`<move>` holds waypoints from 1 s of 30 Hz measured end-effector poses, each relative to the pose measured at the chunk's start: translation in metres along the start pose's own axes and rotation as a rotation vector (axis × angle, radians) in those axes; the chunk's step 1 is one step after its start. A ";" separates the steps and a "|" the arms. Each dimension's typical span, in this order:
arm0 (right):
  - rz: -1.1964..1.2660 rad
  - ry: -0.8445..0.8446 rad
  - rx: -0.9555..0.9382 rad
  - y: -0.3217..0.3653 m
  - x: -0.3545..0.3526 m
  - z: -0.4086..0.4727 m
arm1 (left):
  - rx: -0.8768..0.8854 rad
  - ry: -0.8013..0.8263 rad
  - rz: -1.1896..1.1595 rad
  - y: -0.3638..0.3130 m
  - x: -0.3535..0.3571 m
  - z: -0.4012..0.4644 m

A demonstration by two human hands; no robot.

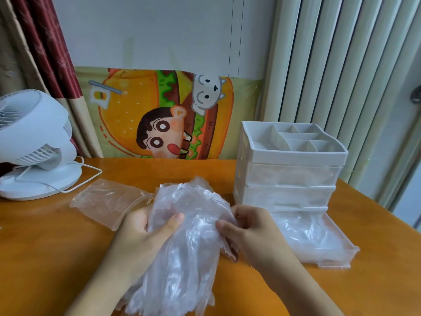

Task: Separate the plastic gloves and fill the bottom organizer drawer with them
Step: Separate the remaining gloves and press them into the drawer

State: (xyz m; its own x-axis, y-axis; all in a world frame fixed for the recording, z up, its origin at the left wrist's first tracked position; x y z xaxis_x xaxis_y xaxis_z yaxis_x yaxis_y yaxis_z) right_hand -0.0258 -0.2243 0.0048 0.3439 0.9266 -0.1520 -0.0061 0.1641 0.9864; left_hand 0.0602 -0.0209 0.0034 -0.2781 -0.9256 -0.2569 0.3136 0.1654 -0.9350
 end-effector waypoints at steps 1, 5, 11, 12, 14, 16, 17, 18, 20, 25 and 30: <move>0.001 0.015 0.002 -0.001 0.000 0.001 | -0.011 0.014 -0.007 -0.002 0.001 -0.001; 0.030 0.036 -0.003 0.001 -0.003 -0.001 | -0.052 -0.001 0.003 0.000 0.000 0.001; -0.096 0.075 -0.021 0.003 0.002 -0.005 | -0.031 -0.041 -0.013 -0.001 -0.001 0.000; -0.098 0.062 -0.026 0.001 0.002 -0.004 | -0.030 -0.055 -0.013 -0.001 -0.002 0.001; -0.028 0.029 -0.016 0.002 -0.002 -0.003 | -0.041 -0.077 -0.013 0.000 -0.003 0.002; -0.022 -0.014 -0.021 0.005 -0.005 -0.004 | -0.046 -0.093 -0.021 0.000 -0.004 0.003; -0.045 -0.038 -0.030 0.006 -0.006 -0.004 | -0.048 -0.098 -0.017 0.000 -0.004 0.002; -0.064 -0.059 -0.047 0.005 -0.007 -0.004 | -0.049 -0.103 -0.014 -0.001 -0.005 0.001; -0.087 -0.097 -0.066 0.003 -0.009 -0.002 | -0.033 -0.123 -0.041 -0.002 -0.006 0.001; -0.104 -0.159 -0.116 -0.002 -0.015 0.004 | -0.015 -0.189 -0.078 0.001 -0.008 0.003; -0.181 -0.231 -0.208 -0.004 -0.019 0.007 | 0.007 -0.216 -0.084 0.001 -0.009 0.004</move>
State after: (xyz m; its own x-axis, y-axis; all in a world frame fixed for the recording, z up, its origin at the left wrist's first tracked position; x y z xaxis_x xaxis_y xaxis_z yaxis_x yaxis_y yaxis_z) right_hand -0.0259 -0.2444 0.0041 0.5604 0.7788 -0.2817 -0.1087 0.4064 0.9072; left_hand 0.0672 -0.0134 0.0055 -0.1033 -0.9875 -0.1191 0.3035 0.0828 -0.9492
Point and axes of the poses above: each hand's wrist, its own z-axis towards the middle knuckle, its own x-axis out of the palm, y = z × x, the point moved 1 cm from there along z, towards the middle knuckle, and after that the axes turned 5 degrees about z, right-handed, at the moved point
